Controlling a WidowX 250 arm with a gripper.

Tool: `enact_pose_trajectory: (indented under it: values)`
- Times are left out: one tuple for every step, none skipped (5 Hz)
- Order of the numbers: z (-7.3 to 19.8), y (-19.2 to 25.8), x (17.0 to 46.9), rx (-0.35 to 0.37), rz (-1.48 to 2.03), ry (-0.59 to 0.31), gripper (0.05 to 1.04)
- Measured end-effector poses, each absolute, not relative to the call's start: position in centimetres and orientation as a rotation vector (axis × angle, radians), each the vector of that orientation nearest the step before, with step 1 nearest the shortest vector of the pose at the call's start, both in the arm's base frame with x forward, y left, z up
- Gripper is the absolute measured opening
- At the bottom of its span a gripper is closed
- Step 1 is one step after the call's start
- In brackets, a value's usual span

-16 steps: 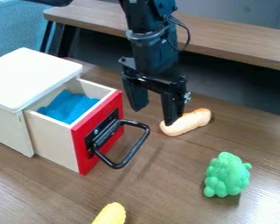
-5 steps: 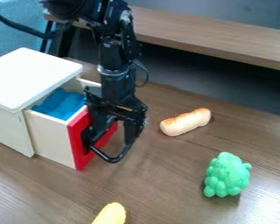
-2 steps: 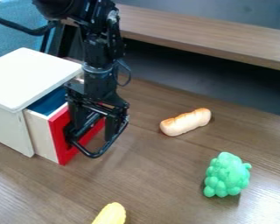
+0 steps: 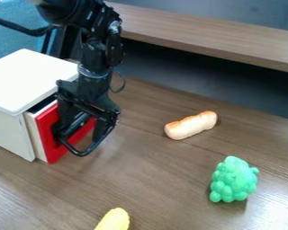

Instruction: Closed the drawer

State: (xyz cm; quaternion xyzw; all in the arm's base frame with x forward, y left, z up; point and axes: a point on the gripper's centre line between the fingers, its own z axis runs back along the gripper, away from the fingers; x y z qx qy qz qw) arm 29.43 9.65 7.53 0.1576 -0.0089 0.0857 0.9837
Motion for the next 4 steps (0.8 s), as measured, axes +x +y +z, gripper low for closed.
enact_pose_trajectory:
  values:
    - [7.39,10.90,29.15,0.365,0.192,-0.008,1.001]
    - [6.97,11.59,28.94,0.400,0.198,0.002,1.000]
    - [6.93,11.77,28.91,0.412,0.206,0.003,0.999]
    - [6.88,11.90,28.82,0.425,0.208,0.002,0.999]
